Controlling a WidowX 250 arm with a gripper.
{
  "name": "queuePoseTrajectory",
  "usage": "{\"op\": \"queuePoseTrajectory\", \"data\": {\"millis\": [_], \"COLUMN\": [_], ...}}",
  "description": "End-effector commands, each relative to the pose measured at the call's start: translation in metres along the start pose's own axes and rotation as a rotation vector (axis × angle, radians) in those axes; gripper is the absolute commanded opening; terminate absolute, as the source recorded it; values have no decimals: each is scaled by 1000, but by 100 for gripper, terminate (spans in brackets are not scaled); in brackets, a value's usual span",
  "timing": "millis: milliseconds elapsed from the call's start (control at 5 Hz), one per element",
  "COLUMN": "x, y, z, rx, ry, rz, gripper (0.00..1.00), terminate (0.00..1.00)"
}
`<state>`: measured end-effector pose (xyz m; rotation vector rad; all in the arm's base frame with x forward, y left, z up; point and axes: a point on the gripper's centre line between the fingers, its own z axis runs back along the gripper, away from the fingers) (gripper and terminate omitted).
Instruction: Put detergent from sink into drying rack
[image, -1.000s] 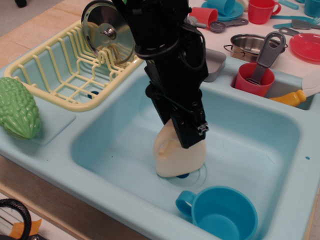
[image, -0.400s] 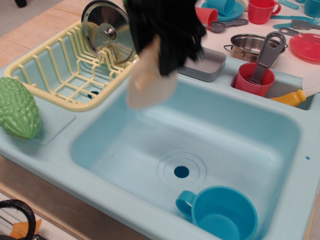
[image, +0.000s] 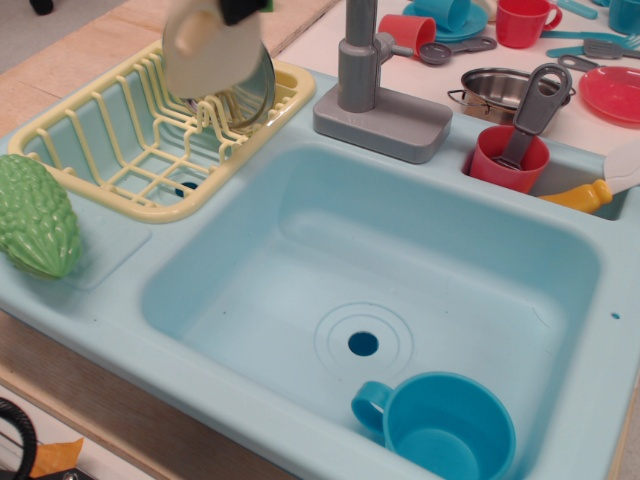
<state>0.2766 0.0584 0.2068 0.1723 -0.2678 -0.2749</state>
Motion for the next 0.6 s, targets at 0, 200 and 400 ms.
{"op": "queuePoseTrajectory", "data": {"millis": [0, 200, 400], "x": [-1, -1, -1], "y": [16, 16, 16], "z": [3, 3, 3], "rx": [15, 15, 15], "ry": [-25, -25, -25], "rz": [25, 25, 25], "gripper": [100, 100, 100], "terminate": [0, 0, 100]}}
